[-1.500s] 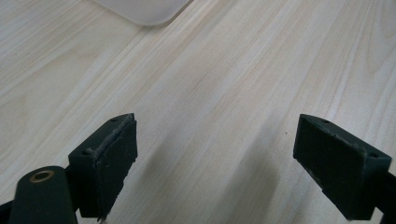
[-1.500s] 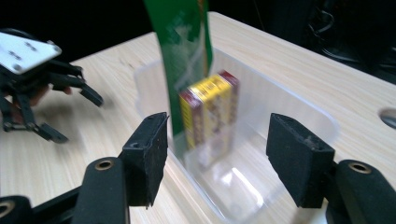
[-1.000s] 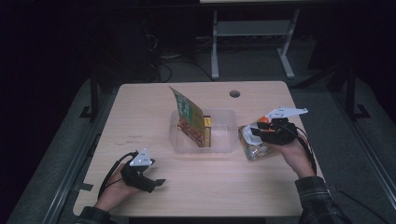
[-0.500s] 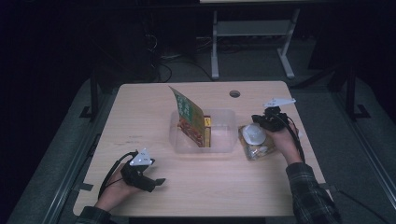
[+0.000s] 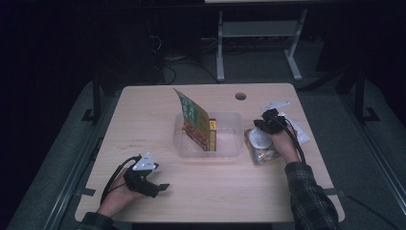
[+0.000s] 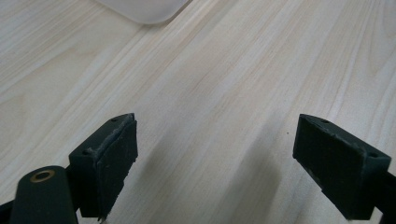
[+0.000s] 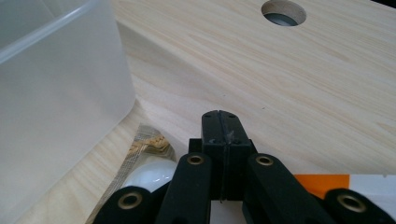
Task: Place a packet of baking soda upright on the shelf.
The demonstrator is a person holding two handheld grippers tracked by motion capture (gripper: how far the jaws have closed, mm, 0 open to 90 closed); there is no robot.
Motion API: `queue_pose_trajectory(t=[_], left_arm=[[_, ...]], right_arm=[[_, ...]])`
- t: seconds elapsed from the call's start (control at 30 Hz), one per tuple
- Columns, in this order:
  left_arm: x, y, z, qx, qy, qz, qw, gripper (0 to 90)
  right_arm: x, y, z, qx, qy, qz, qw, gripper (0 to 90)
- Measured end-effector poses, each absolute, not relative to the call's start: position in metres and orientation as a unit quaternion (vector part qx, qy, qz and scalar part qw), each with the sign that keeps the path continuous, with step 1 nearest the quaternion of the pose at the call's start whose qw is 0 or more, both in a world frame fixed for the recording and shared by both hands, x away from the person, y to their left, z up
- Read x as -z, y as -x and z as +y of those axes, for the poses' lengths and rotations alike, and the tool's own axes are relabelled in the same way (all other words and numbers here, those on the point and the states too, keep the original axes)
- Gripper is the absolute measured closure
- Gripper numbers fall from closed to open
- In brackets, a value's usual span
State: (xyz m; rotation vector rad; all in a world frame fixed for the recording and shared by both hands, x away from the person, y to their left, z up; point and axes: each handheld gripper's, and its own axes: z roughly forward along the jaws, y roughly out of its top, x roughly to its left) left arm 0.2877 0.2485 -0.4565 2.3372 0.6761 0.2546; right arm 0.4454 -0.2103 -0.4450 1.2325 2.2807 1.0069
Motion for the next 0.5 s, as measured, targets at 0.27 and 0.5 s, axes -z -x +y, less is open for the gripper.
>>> queue_pose_trajectory(t=[0.27,0.5], left_arm=[[0.456,-0.287,0.249,-0.098,-0.898,0.261,0.341,13.3],[0.456,-0.287,0.249,-0.100,-0.898,0.259,0.341,13.3]], right_arm=[[0.446,-0.439,-0.210,-0.357,-0.424,0.815,0.171,89.9],[0.447,-0.425,-0.213,-0.361,-0.413,0.821,0.159,89.9]])
